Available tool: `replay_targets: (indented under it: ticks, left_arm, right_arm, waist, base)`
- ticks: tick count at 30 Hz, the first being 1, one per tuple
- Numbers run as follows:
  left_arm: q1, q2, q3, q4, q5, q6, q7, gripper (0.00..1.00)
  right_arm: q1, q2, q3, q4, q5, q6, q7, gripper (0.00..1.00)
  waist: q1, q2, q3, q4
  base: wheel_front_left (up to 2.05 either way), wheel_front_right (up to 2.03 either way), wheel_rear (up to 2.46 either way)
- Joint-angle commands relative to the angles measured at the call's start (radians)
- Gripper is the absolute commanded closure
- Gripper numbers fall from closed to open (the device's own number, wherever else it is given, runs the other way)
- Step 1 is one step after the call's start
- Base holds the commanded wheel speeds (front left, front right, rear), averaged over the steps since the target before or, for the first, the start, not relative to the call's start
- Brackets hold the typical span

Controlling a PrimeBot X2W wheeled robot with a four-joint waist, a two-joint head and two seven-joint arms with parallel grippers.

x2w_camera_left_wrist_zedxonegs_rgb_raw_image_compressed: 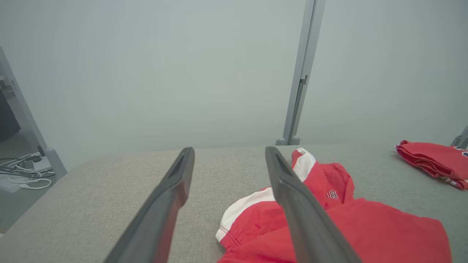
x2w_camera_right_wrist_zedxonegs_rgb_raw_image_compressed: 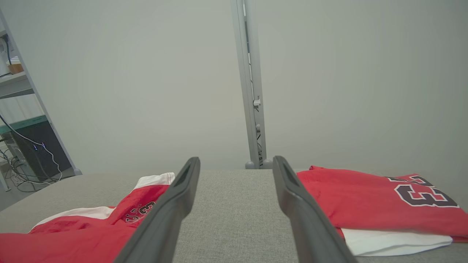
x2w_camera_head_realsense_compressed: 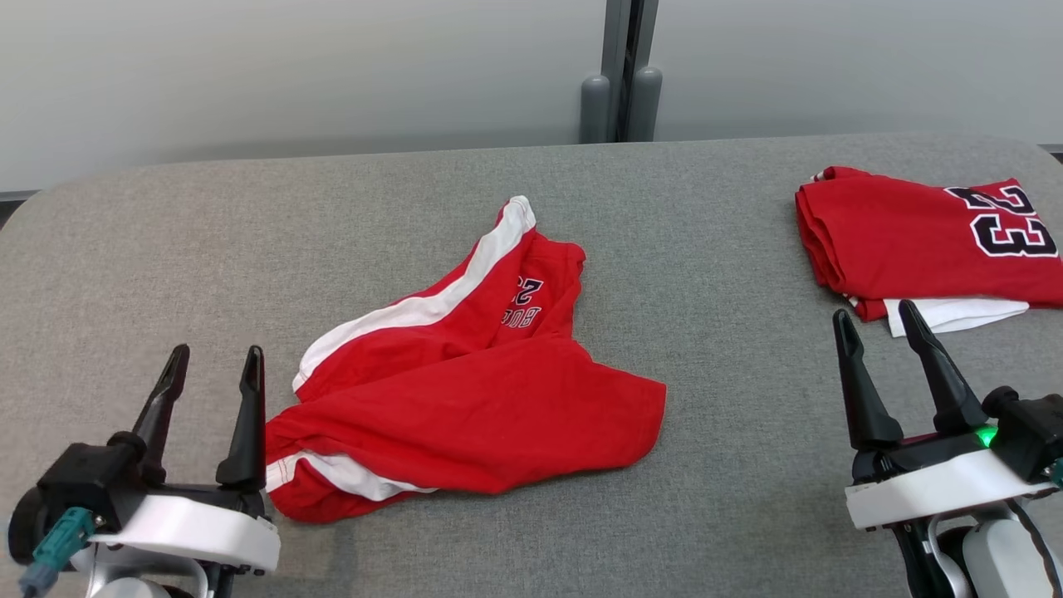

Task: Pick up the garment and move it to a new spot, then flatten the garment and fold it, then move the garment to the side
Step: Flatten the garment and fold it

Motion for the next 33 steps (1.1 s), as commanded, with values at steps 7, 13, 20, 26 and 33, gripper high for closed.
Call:
replay_targets:
  ticks: [7,13,20,26,33]
  left_arm:
    - [0.024,-0.128,0.072,0.086,0.086,-0.028,-0.053,0.0]
    - [0.063,-0.23,0.163,0.127,0.18,-0.09,-0.053,0.0]
    - [0.066,-0.287,0.224,0.158,0.235,-0.159,-0.053,0.0]
    - [0.063,-0.327,0.276,0.163,0.28,-0.208,-0.053,0.0]
    - [0.073,-0.367,0.319,0.174,0.323,-0.254,-0.053,0.0]
  right_arm:
    - [0.024,0.026,-0.043,-0.003,-0.029,0.001,-0.001,0.0]
    - [0.04,0.028,-0.035,0.027,-0.019,0.001,-0.001,0.0]
    - [0.038,0.012,-0.007,0.056,0.004,0.001,-0.001,0.0]
    - [0.029,0.005,0.006,0.066,0.021,0.001,-0.001,0.0]
    - [0.019,-0.043,0.117,0.127,0.107,0.001,0.019,0.0]
  waist:
    - [0.0,0.0,-0.013,-0.012]
    - [0.0,0.0,-0.028,-0.02]
    - [0.0,0.0,-0.042,-0.019]
    - [0.0,0.0,-0.049,-0.015]
    - [0.0,0.0,-0.053,-0.004]
  base:
    - [0.0,0.0,0.0]
    - [0.0,0.0,0.0]
    - [0.0,0.0,0.0]
    - [0.0,0.0,0.0]
    - [0.0,0.0,0.0]
